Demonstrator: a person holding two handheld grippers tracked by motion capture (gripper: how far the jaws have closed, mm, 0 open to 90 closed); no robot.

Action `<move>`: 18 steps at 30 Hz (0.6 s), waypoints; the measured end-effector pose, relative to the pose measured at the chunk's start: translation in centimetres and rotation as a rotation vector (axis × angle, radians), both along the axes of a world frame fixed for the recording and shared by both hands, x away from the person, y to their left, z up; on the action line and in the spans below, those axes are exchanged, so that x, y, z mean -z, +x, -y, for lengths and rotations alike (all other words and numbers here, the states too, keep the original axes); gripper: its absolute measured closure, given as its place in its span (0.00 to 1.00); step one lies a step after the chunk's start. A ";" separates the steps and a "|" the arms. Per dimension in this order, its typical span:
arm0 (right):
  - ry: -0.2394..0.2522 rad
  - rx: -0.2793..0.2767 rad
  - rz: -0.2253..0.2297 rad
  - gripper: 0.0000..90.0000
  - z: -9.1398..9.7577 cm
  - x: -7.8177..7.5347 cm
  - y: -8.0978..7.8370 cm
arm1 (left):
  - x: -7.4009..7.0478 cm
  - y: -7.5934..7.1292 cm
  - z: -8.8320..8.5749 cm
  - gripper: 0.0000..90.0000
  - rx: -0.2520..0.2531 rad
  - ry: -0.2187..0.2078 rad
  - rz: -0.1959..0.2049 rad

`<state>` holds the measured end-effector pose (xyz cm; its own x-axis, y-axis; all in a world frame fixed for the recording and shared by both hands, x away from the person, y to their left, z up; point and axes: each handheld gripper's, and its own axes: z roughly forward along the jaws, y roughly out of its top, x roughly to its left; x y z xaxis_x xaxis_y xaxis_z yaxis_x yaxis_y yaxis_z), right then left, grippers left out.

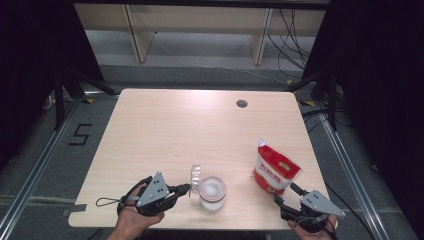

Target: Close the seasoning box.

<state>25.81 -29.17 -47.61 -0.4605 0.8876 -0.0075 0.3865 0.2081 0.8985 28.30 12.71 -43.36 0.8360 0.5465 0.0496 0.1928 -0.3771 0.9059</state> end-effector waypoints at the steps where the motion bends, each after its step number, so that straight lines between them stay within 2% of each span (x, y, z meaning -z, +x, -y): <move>1: -0.002 0.003 0.002 0.37 0.0 0.0 0.0 | 0.0 0.0 0.0 0.99 0.000 -0.002 -0.004; 5: 0.003 0.002 0.006 0.37 0.0 0.0 0.0 | 0.1 0.0 0.0 0.99 0.013 0.002 0.003; 7: -0.003 -0.001 0.012 0.37 0.0 0.1 0.1 | 0.2 0.0 0.1 0.99 0.010 -0.008 -0.001; 8: -0.023 -0.007 0.031 0.37 0.2 0.0 0.2 | 0.2 0.1 0.2 0.99 0.007 -0.021 -0.009; 9: -0.003 0.003 0.004 0.37 0.0 0.0 0.0 | 0.1 0.2 0.2 0.99 0.015 -0.006 0.000; 10: -0.039 -0.018 0.041 0.37 0.3 0.0 0.3 | 0.1 0.1 0.4 0.99 0.018 -0.008 -0.008; 13: 0.001 0.002 0.007 0.37 0.0 0.0 0.0 | 0.0 0.3 0.5 0.97 0.035 0.001 0.008; 14: 0.001 0.002 0.007 0.37 0.0 0.0 0.0 | 0.0 0.2 0.5 0.97 0.020 -0.009 -0.006; 15: -0.036 -0.011 0.037 0.37 0.2 0.0 0.3 | 0.0 0.2 0.4 0.93 0.015 -0.021 -0.014; 16: -0.036 -0.011 0.037 0.37 0.2 0.0 0.3 | 0.0 0.3 0.3 0.93 0.025 -0.016 0.001; 17: -0.036 -0.011 0.039 0.37 0.2 0.0 0.3 | 0.0 0.2 0.3 0.90 0.010 -0.032 -0.020; 18: -0.002 0.005 0.002 0.37 0.0 0.0 0.0 | -0.1 0.2 0.1 0.87 0.013 -0.025 -0.023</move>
<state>25.80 -29.16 -47.61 -0.4557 0.8901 -0.0106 0.3856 0.2082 0.8989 28.51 12.60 -43.29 0.8438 0.5364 0.0166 0.2091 -0.3573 0.9103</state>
